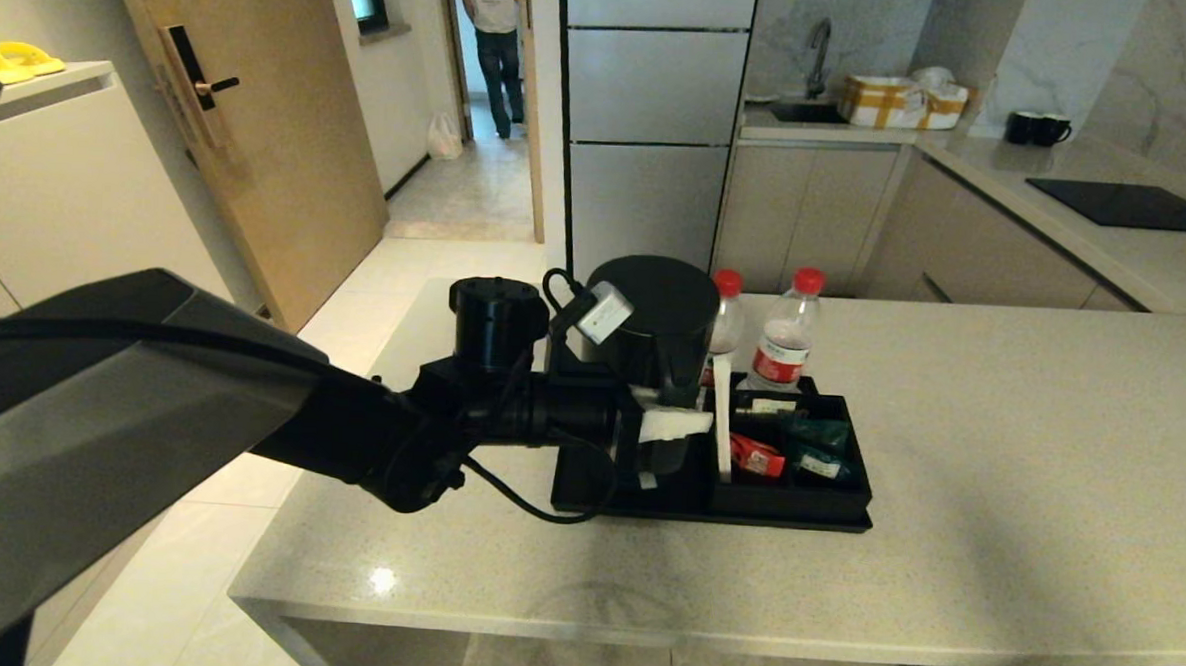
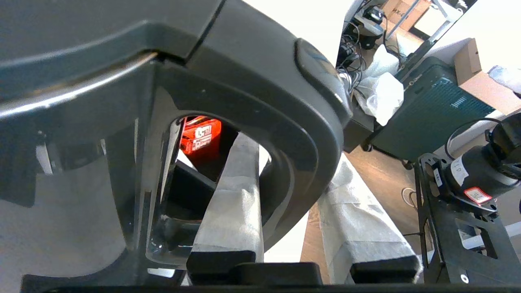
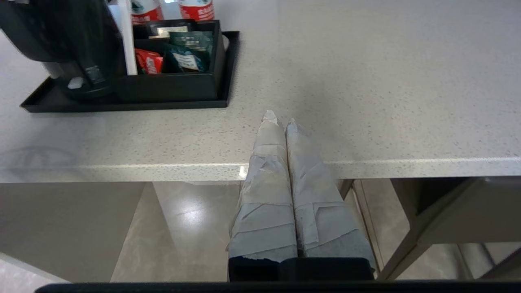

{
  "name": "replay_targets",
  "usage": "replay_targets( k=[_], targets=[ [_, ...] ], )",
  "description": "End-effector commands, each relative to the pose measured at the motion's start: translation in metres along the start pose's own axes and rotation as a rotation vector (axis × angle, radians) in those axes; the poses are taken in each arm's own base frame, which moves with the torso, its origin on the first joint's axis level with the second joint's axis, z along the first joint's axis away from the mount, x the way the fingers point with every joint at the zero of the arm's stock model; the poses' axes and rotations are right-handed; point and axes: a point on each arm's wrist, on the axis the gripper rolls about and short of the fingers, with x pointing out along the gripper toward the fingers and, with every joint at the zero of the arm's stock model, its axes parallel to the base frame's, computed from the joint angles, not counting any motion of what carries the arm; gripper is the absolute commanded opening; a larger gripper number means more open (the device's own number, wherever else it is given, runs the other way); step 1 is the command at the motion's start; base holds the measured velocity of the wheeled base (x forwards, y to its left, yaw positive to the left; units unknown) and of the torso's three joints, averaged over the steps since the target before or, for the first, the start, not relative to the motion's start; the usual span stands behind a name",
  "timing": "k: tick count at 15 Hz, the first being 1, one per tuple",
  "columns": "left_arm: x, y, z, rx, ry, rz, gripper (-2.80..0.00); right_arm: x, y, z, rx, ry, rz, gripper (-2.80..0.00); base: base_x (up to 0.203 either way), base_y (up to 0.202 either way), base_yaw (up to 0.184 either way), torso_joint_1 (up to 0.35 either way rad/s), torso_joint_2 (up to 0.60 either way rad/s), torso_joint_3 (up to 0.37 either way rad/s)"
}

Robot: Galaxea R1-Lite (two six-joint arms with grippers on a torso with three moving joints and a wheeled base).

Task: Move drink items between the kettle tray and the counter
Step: Pick up the kettle, then place it on the left

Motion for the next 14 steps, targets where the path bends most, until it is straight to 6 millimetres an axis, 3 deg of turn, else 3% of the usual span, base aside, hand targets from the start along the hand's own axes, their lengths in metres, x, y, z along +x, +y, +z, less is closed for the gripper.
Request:
replay_targets(
  k=[1, 9, 14],
  targets=[
    [-0.004, -0.004, 0.011, 0.025, -0.025, -0.003, -2.80, 0.000, 0.000, 0.000, 0.000, -0.002, 0.000, -2.80, 0.000, 0.000, 0.000, 0.000, 0.00, 0.000],
    [-0.014, -0.012, 0.043, 0.107, -0.086, 0.112, -2.80, 0.000, 0.000, 0.000, 0.000, -0.002, 0.000, -2.80, 0.000, 0.000, 0.000, 0.000, 0.00, 0.000],
    [-0.017, -0.014, 0.051, 0.189, -0.051, 0.179, -2.80, 0.000, 0.000, 0.000, 0.000, -0.002, 0.000, -2.80, 0.000, 0.000, 0.000, 0.000, 0.00, 0.000]
  ],
)
